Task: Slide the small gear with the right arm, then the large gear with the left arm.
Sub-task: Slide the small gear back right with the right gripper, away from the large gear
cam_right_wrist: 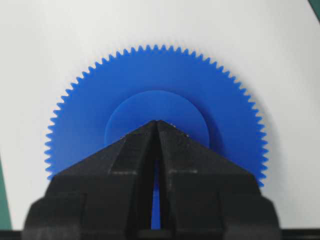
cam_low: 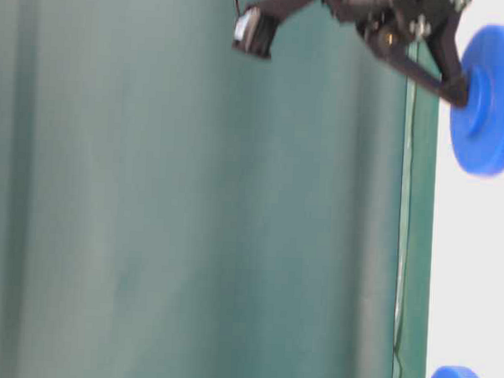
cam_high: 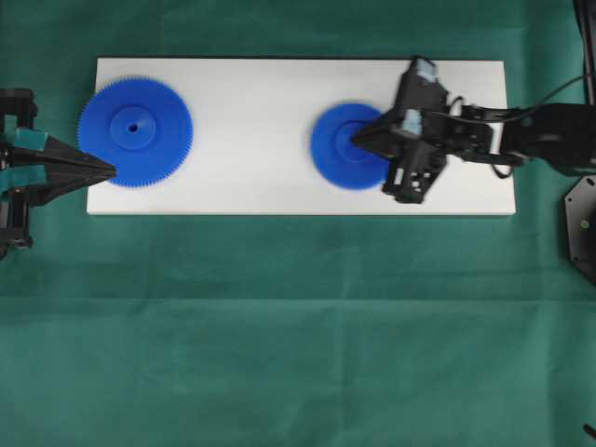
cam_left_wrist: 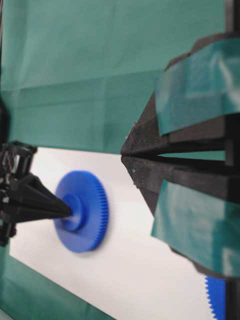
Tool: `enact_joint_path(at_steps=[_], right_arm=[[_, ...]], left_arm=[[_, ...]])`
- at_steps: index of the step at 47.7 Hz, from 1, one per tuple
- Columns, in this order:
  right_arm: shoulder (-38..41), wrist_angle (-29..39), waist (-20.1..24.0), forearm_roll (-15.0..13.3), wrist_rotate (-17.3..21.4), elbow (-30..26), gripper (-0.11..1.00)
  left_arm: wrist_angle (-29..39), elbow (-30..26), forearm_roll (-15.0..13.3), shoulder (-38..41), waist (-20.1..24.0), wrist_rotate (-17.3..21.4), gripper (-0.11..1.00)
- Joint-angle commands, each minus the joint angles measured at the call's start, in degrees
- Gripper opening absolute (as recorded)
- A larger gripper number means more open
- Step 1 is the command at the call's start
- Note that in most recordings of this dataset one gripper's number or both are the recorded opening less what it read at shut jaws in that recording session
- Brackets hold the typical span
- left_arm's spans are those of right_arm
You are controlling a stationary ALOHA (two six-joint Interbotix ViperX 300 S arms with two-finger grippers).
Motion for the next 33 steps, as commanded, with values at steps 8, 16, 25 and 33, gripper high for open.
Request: enact_joint_path(at_steps=[8,16,25,33], right_arm=[[-6.3,0.5,-0.6,0.2,3.8,8.4,0.51],[-11.2,0.5,-1.2,0.3,6.7,12.5,0.51],[-15.6,0.3,-2.8,0.3,8.1,15.1,0.51],[-15.1,-0.3,-4.9,0.3,8.1,14.2,0.51]], left_arm=[[-0.9,-2.2,-0.1,2.9,0.2,-0.1,0.00],[-1.2,-2.7,-0.1,4.0,0.1,-0.1,0.00],[-1.3,-2.8,-0.1,4.0,0.2,-0.1,0.00],[-1.2,-2.5,-0.1,4.0,0.2,-0.2,0.00]])
